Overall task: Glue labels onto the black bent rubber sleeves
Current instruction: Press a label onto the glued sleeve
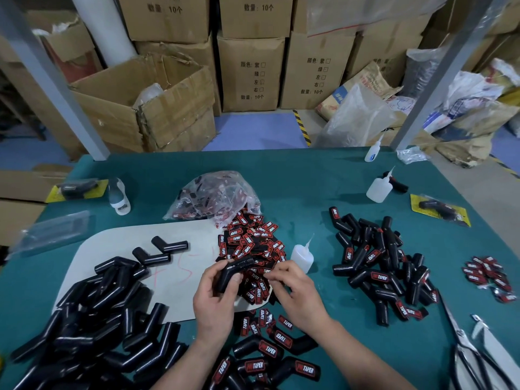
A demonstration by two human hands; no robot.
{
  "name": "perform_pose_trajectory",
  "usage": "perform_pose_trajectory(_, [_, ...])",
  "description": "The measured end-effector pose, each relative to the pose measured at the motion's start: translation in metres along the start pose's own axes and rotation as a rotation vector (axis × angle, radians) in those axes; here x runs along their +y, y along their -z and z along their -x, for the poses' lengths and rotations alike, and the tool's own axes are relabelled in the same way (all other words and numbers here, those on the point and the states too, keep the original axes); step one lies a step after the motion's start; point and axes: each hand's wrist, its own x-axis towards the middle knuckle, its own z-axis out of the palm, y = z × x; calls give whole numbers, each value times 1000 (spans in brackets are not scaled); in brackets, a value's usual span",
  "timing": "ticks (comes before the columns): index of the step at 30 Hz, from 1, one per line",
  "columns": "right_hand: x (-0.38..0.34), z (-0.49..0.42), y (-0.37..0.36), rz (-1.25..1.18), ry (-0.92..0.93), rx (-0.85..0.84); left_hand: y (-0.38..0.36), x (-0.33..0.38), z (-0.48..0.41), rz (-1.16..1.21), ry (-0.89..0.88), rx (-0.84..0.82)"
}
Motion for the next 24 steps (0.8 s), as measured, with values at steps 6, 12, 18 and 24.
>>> perform_pose_trajectory(6, [-4,-2,4,22,62,125,2,2,4,-52,-53,-51])
perform_pose_trajectory(12, [-15,-4,9,-187,7,271,3,5,4,-133,-235,-187])
perform_pose_trajectory(18, [-25,-5,7,-273,-64,197,-1,2,6,-58,-22,-317])
perform_pose_trajectory(24, [-23,-2,4,-307,-174,66,0,0,4,-120,13,-307])
